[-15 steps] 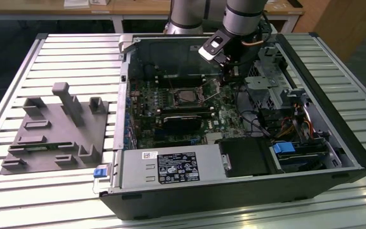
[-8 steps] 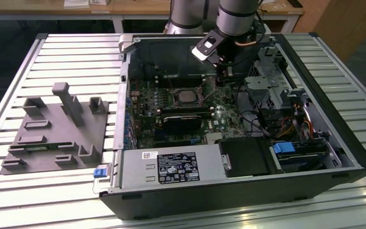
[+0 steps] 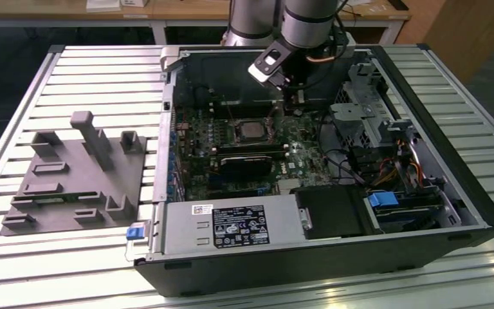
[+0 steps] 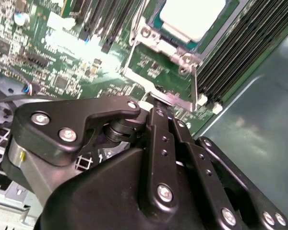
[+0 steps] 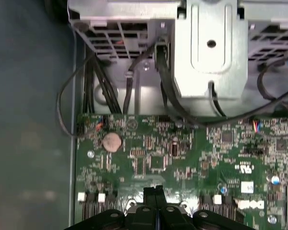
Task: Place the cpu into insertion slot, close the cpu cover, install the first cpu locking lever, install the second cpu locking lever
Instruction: 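Close the cpu cover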
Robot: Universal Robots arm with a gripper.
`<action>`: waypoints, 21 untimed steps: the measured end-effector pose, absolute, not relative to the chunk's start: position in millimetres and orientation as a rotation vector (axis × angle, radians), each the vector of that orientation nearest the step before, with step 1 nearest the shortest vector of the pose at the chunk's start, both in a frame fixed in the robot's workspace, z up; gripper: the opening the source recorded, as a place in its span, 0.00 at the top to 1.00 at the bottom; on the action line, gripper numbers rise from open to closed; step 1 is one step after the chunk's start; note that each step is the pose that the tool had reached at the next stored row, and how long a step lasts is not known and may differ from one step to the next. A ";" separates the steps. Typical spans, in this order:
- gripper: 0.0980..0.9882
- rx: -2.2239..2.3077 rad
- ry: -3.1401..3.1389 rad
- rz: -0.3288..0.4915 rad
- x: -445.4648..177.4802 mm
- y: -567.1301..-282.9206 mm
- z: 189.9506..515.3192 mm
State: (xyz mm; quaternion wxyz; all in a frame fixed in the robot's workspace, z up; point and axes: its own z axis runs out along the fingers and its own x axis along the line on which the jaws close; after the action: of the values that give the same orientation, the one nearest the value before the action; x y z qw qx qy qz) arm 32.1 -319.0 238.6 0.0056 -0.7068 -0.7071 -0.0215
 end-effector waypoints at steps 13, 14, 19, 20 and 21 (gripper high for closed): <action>0.99 -2.212 -2.213 -0.067 8.5 -318.9 235.9; 0.99 -2.213 -2.213 -0.067 7.3 -318.9 235.4; 0.99 -2.213 -2.214 -0.067 1.5 -318.9 230.3; 0.99 -2.213 -2.214 -0.067 0.2 -318.9 229.0; 0.99 -2.213 -2.214 -0.067 -1.1 -318.9 227.9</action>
State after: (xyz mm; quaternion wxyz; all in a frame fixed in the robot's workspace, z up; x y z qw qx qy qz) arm -1.1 -318.9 227.9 0.0055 -0.7068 -0.7071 -0.0214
